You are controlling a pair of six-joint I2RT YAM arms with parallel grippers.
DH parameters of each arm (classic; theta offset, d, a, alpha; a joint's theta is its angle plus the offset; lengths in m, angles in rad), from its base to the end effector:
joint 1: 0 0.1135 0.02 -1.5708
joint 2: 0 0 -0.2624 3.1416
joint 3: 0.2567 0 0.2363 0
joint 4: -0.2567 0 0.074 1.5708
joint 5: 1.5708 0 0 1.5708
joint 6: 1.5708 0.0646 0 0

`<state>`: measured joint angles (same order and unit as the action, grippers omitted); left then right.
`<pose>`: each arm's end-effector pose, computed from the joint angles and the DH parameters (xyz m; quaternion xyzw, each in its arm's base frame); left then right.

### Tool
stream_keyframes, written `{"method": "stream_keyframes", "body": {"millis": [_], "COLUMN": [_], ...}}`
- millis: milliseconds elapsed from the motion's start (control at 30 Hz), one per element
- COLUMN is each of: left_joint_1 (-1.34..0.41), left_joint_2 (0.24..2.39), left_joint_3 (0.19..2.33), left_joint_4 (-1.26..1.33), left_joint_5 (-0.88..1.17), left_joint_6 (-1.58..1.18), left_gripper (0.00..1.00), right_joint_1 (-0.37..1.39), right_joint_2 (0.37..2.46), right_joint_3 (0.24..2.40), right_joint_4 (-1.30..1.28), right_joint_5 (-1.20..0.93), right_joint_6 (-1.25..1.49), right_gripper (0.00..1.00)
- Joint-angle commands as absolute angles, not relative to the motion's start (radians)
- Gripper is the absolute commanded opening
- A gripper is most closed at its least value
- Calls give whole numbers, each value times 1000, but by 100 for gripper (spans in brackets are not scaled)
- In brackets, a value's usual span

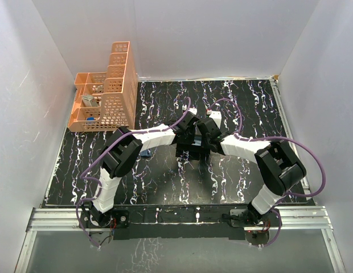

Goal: Organize the sunglasses
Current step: Place the glasses cleaning cloth in the sunglasses case.

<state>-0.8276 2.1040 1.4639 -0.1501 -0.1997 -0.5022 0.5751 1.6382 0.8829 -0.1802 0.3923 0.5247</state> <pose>0.3269 -0.3368 0.1535 0.1116 0.9142 -0.1610 0.3548 0.2858 0.1558 0.1547 0.0374 0.9330 0.0022 0.3579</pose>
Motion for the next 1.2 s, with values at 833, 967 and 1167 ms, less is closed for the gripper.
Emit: {"method": "stream_keyframes", "body": {"millis": [833, 967, 1167], "left_joint_1": [-835, -835, -835], "left_joint_2": [2117, 2117, 2118], "left_joint_3": [1463, 1463, 1458], "left_joint_4": [-197, -195, -196], "left_joint_5": [-215, -215, -214], "left_joint_6": [-499, -499, -503], "left_gripper": [0, 0, 0], "right_joint_1": [583, 586, 601], "right_joint_2": [1709, 1688, 1683], "right_joint_3": [944, 933, 941], "right_joint_4": [-135, -181, -258], "right_joint_5": [419, 454, 511], "right_joint_6": [557, 563, 566], "right_gripper": [0, 0, 0]}}
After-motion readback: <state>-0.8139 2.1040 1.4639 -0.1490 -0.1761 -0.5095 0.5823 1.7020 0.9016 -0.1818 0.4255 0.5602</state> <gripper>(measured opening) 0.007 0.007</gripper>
